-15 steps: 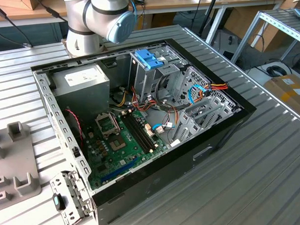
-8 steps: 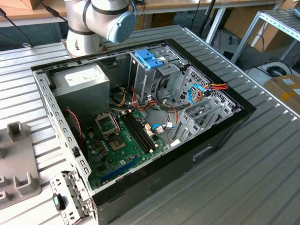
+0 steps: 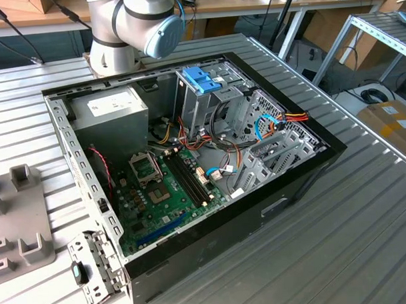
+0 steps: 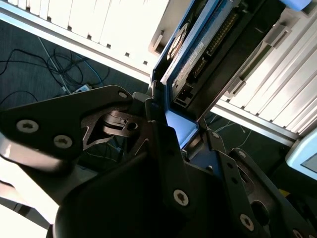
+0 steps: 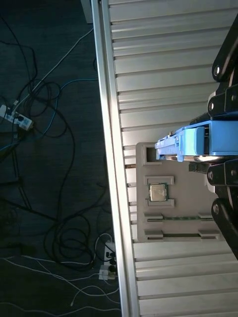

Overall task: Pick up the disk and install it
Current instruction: 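Pick up the disk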

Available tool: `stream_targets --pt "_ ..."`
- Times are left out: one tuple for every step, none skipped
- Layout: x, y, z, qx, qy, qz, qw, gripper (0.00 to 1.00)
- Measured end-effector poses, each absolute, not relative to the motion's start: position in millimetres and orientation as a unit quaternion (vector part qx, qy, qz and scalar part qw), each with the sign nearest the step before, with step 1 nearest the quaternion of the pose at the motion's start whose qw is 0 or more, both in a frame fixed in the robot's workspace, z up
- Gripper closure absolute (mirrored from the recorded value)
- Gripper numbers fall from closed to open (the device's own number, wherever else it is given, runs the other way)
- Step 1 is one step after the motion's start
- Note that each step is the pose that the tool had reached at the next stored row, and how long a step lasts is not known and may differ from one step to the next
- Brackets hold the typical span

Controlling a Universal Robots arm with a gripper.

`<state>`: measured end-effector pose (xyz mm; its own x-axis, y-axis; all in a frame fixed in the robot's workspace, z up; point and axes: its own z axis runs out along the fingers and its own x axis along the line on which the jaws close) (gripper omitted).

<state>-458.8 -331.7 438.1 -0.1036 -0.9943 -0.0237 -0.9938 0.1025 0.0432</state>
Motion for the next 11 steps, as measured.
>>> stream_targets --pt "-458.8 -331.7 438.1 0.669 -0.742 -0.024 0.006 0.63" --pt "-458.8 -331.7 438.1 0.669 -0.742 -0.024 0.006 0.63" --pt "-458.8 -331.7 438.2 0.669 -0.742 -0.024 0.006 0.63" --pt "-458.8 -331.7 438.2 0.669 -0.742 -0.024 0.006 0.63" --pt "-458.8 -331.7 438.2 0.669 -0.742 -0.024 0.006 0.63" --pt "-458.8 -331.7 438.3 0.669 -0.742 -0.024 0.006 0.63" --pt "-458.8 -331.7 438.3 0.669 -0.742 -0.024 0.006 0.63" --pt "-458.9 -331.7 438.4 0.669 -0.742 -0.024 0.006 0.63" --pt "-458.9 -331.7 438.5 0.669 -0.742 -0.024 0.006 0.63" --pt "-458.9 -331.7 438.9 0.669 -0.742 -0.024 0.006 0.63" --pt "-458.8 -331.7 439.2 0.669 -0.742 -0.024 0.006 0.63"
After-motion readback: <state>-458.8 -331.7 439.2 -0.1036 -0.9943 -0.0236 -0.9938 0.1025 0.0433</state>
